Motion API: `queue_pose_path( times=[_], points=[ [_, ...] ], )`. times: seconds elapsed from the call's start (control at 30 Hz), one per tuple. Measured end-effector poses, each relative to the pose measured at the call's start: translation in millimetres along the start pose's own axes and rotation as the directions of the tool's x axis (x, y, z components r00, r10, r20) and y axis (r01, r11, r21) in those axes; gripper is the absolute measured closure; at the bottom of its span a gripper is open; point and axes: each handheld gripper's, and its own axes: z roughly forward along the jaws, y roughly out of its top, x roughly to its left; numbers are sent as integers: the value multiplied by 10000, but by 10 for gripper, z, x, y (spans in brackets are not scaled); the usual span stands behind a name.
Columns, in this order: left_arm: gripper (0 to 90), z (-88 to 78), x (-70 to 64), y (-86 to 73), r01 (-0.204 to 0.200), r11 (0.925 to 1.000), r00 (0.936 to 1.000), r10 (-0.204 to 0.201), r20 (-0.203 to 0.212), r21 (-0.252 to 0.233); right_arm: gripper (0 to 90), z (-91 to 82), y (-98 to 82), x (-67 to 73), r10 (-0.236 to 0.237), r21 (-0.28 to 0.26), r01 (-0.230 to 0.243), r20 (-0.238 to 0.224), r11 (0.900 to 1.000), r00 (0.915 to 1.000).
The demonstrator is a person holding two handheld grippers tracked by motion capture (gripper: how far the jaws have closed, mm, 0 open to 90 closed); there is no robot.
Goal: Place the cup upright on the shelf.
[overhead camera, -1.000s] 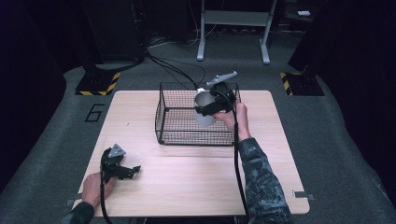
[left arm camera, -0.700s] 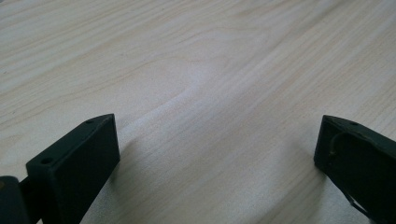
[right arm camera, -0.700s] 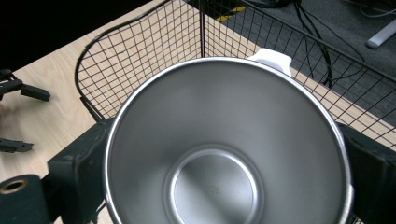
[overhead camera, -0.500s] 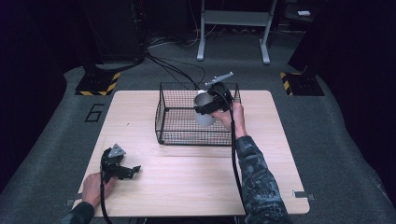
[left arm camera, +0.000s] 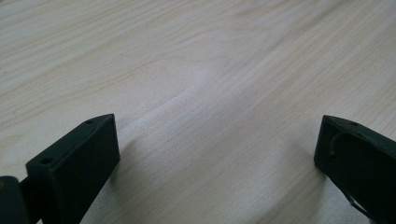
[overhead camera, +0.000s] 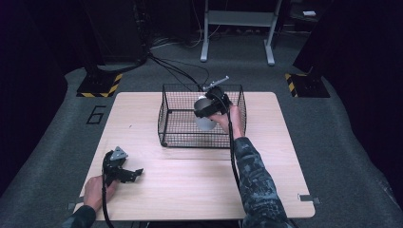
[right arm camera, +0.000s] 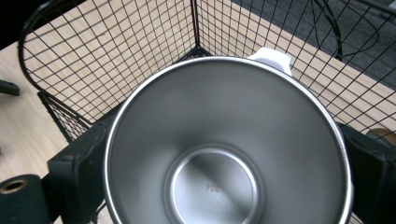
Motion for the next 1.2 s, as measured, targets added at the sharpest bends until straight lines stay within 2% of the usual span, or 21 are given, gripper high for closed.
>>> queue_pose_path(
  times=[0.57, 0.9, 1.2],
  points=[
    [2, 4, -2, -2, 14, 10000, 10000, -14, -32, -49, 55, 258, -88, -79, 264, 496, -258, -110, 9984, 9996],
    [2, 2, 0, -1, -30, 10000, 10000, 30, -25, -15, 55, 414, -115, -115, 307, 1032, -297, -85, 9942, 9995],
    [2, 4, -2, -2, 9, 10000, 10000, -9, -35, -45, 55, 475, -128, -116, 481, 1276, -465, -97, 9907, 9988]
  ],
)
